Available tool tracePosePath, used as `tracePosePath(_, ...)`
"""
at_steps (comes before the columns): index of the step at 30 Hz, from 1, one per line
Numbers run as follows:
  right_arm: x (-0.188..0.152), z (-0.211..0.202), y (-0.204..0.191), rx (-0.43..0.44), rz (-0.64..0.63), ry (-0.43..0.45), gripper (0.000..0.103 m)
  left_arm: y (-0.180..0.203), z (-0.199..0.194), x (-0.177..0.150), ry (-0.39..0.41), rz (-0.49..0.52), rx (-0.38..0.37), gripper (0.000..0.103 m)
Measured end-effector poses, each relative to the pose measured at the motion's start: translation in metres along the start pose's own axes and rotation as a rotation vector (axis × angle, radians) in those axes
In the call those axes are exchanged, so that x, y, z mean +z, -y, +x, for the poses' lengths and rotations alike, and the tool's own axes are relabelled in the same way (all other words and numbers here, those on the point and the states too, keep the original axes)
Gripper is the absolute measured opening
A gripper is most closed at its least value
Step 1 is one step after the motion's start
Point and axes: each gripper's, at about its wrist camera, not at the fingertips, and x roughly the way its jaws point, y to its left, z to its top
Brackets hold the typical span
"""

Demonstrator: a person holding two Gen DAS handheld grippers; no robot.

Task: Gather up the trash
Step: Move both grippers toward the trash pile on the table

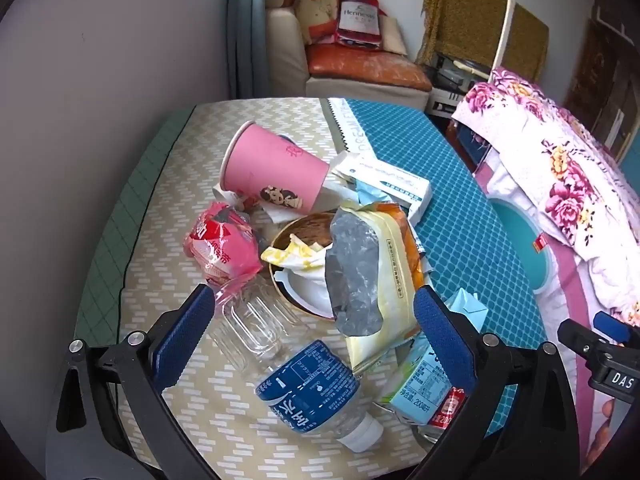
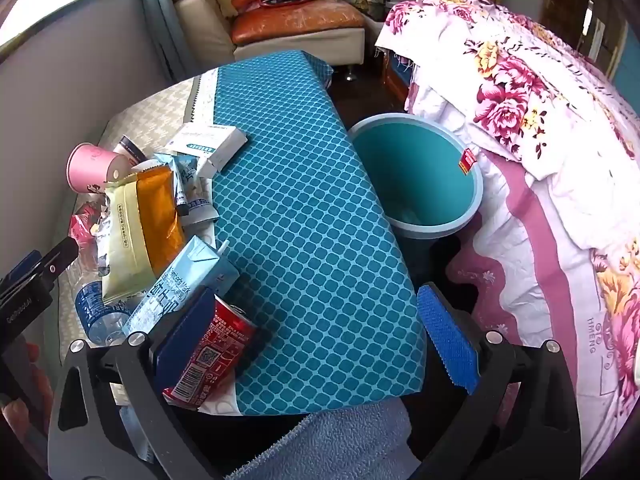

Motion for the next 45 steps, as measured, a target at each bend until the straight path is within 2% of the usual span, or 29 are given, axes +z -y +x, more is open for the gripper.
tracePosePath(9, 0.004, 0.001, 0.002, 0.009, 0.016, -0.027, 0.097, 0.004, 0.0, 0.0, 0.004, 0.01, 0.014, 0.099)
tracePosePath(10, -0.003, -0.001, 0.004, 0.014, 0.02, -0.018, 0.097, -0.001, 0.0, 0.0, -0.005, -0.008, -0.011, 0.099)
tracePosePath(33, 0.002, 0.003, 0.009, -0.006, 0.042, -0.025, 0.097, 0.004, 0.004, -0.005, -0.002, 0.045, -0.006, 0.099)
tracePosePath(45, 0.002, 0.005, 0.007, -0.011, 0.041, -0.035, 0.097, 0.003, 0.006, -0.005, -0.01, 0.036, -0.016, 0.099)
